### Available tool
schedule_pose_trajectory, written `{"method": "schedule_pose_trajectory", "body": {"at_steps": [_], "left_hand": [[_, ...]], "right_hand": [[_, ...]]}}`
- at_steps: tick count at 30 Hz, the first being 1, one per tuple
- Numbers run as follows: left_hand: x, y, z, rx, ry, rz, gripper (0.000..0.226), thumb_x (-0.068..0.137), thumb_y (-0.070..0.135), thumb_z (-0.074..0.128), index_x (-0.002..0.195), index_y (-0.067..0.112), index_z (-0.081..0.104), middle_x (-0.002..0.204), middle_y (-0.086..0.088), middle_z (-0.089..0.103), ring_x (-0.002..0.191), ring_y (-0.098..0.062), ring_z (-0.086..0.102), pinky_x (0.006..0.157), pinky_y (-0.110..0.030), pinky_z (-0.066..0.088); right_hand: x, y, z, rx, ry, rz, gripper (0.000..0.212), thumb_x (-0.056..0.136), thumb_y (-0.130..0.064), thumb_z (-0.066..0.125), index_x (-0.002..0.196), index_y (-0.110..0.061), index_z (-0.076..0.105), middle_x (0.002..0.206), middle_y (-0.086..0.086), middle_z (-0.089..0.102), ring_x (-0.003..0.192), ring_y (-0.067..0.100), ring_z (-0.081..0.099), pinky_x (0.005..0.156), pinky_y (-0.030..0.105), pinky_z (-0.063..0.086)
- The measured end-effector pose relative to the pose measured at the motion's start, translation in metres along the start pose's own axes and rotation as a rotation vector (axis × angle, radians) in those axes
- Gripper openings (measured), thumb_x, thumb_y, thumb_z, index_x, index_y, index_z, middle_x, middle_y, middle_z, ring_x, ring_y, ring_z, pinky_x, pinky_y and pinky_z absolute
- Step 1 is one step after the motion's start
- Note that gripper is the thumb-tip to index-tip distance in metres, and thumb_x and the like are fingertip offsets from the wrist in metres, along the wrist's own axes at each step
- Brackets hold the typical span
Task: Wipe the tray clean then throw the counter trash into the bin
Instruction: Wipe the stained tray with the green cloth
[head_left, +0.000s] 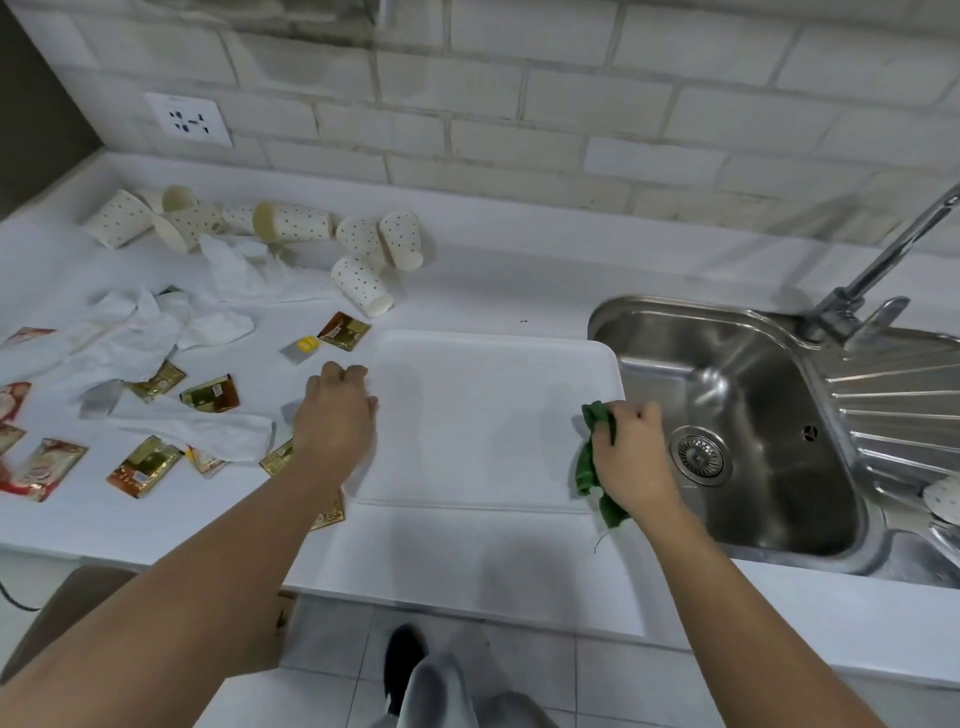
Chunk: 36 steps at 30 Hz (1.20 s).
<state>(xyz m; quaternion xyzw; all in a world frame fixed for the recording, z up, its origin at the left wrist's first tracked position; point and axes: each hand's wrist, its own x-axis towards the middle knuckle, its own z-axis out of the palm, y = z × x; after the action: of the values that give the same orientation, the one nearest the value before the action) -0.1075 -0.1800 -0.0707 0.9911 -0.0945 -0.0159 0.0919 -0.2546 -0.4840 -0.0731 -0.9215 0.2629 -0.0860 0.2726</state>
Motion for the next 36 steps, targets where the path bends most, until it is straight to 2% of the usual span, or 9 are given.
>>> {"method": "schedule_pose_trajectory", "body": {"at_steps": [3, 9, 13, 17, 22, 26, 32, 34, 36], "left_hand": [[0.008, -0.003, 0.004, -0.012, -0.144, -0.06, 0.036, 0.105, 0.031, 0.053, 0.129, 0.004, 0.054, 0.123, -0.017, 0.051, 0.109, -0.036, 0.062, 0.085, -0.044, 0.052], [0.018, 0.011, 0.003, -0.079, -0.225, -0.216, 0.039, 0.109, 0.031, 0.039, 0.127, 0.0, 0.051, 0.127, -0.019, 0.052, 0.115, -0.036, 0.061, 0.09, -0.043, 0.051], [0.032, 0.011, 0.004, -0.329, -0.225, -0.362, 0.033, 0.104, 0.013, 0.038, 0.121, -0.005, 0.06, 0.125, -0.02, 0.062, 0.115, -0.036, 0.059, 0.088, -0.038, 0.047], [0.037, 0.021, -0.007, -0.689, -0.285, -0.513, 0.055, 0.111, 0.035, 0.033, 0.138, -0.009, 0.052, 0.14, -0.026, 0.056, 0.129, -0.042, 0.054, 0.102, -0.043, 0.043], [0.02, 0.024, -0.009, -0.857, -0.239, -0.417, 0.053, 0.111, 0.045, 0.028, 0.107, 0.005, 0.061, 0.107, -0.013, 0.064, 0.112, -0.036, 0.061, 0.089, -0.034, 0.043], [0.021, 0.04, -0.026, -0.937, -0.202, -0.361, 0.055, 0.109, 0.052, 0.027, 0.109, 0.01, 0.062, 0.105, -0.008, 0.064, 0.103, -0.03, 0.06, 0.086, -0.034, 0.041], [0.038, 0.063, -0.059, -1.047, -0.147, -0.202, 0.059, 0.108, 0.053, 0.027, 0.118, 0.013, 0.068, 0.12, -0.011, 0.07, 0.111, -0.03, 0.063, 0.105, -0.043, 0.047], [0.048, 0.054, -0.066, -1.104, -0.135, -0.268, 0.056, 0.109, 0.052, 0.029, 0.126, 0.014, 0.067, 0.122, -0.008, 0.069, 0.112, -0.027, 0.062, 0.102, -0.035, 0.045], [0.054, 0.039, -0.068, -1.103, -0.128, -0.316, 0.053, 0.109, 0.051, 0.031, 0.125, 0.015, 0.066, 0.113, -0.003, 0.068, 0.11, -0.025, 0.062, 0.094, -0.032, 0.044]], "right_hand": [[-0.009, 0.001, 0.028, -0.174, 0.018, -0.051, 0.024, 0.094, -0.013, 0.056, 0.117, -0.009, 0.063, 0.107, 0.011, 0.042, 0.083, 0.028, 0.049, 0.083, 0.044, 0.052], [-0.021, 0.005, 0.048, -0.35, 0.146, -0.04, 0.021, 0.09, -0.027, 0.063, 0.111, -0.026, 0.062, 0.105, 0.007, 0.045, 0.085, 0.026, 0.036, 0.076, 0.04, 0.046], [-0.023, 0.011, 0.047, -0.296, 0.139, -0.081, 0.02, 0.092, -0.021, 0.06, 0.11, -0.028, 0.064, 0.102, 0.003, 0.04, 0.084, 0.022, 0.034, 0.073, 0.037, 0.049], [-0.036, 0.012, 0.045, -0.22, 0.155, -0.062, 0.022, 0.093, -0.021, 0.059, 0.111, -0.034, 0.061, 0.1, -0.002, 0.036, 0.09, 0.022, 0.042, 0.068, 0.038, 0.052], [-0.034, 0.007, 0.043, -0.256, 0.301, 0.082, 0.019, 0.094, -0.013, 0.06, 0.111, -0.019, 0.06, 0.098, 0.01, 0.043, 0.08, 0.028, 0.039, 0.071, 0.04, 0.042], [0.004, -0.047, 0.046, -0.145, 0.335, 0.22, 0.023, 0.091, -0.007, 0.054, 0.114, -0.009, 0.057, 0.111, 0.018, 0.045, 0.092, 0.039, 0.049, 0.077, 0.045, 0.047], [-0.025, -0.165, 0.076, -0.057, 0.155, -0.434, 0.032, 0.088, -0.008, 0.05, 0.116, -0.018, 0.058, 0.11, 0.01, 0.046, 0.091, 0.031, 0.046, 0.079, 0.041, 0.047], [-0.03, -0.15, 0.07, -0.08, 0.124, -0.466, 0.036, 0.087, -0.007, 0.049, 0.119, -0.02, 0.059, 0.11, 0.01, 0.047, 0.095, 0.031, 0.047, 0.081, 0.041, 0.047], [-0.009, -0.11, 0.052, -0.066, 0.222, -0.296, 0.036, 0.085, -0.006, 0.049, 0.117, -0.019, 0.061, 0.107, 0.009, 0.044, 0.096, 0.034, 0.049, 0.084, 0.039, 0.047]]}}
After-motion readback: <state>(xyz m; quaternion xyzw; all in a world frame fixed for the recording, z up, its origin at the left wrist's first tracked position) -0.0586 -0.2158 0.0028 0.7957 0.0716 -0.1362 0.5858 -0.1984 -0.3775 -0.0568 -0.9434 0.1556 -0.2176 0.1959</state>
